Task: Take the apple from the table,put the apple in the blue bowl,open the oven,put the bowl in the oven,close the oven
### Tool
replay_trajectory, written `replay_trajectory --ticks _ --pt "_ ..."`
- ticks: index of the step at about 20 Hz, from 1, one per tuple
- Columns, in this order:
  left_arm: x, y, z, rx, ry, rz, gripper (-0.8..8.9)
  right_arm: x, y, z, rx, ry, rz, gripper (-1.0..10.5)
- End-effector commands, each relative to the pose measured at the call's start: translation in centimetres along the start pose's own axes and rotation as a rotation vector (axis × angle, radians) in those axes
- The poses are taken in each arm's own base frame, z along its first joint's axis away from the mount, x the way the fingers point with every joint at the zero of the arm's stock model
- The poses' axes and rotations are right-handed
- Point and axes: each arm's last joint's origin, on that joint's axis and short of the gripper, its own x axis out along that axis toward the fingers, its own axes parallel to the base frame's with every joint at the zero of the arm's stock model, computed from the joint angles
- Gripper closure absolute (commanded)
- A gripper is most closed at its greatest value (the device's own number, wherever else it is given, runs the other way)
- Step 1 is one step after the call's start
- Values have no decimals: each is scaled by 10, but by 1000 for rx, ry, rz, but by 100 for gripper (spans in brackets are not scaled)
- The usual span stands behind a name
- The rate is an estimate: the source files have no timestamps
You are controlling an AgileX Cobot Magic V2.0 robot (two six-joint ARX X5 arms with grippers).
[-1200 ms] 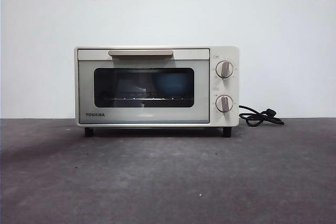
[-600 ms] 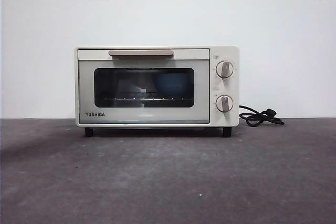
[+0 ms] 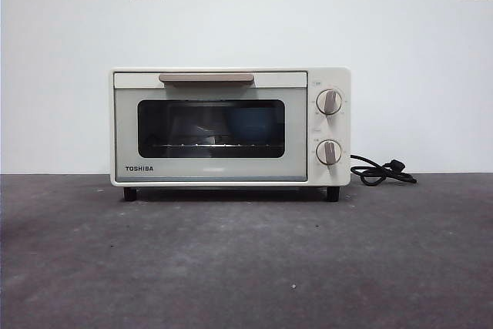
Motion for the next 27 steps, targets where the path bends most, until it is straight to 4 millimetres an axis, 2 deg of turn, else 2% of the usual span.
replay_trajectory --ticks 1,4,7,10,16,27 --pt "-1 -7 -27 -57 -4 32 817 2 0 -1 7 14 -7 918" --pt "-4 -13 -50 -143 8 29 817 2 0 -1 7 14 -7 918" --pt "-8 -13 -57 -145 64 90 817 2 0 -1 8 13 -7 918" --pt "-9 -12 -58 -168 81 148 817 2 0 -1 8 13 -7 918" --pt "-8 -14 -57 -171 70 65 817 2 0 -1 8 13 -7 918" --pt "-5 -15 -60 -174 113 58 817 1 -1 -1 -28 2 -24 918"
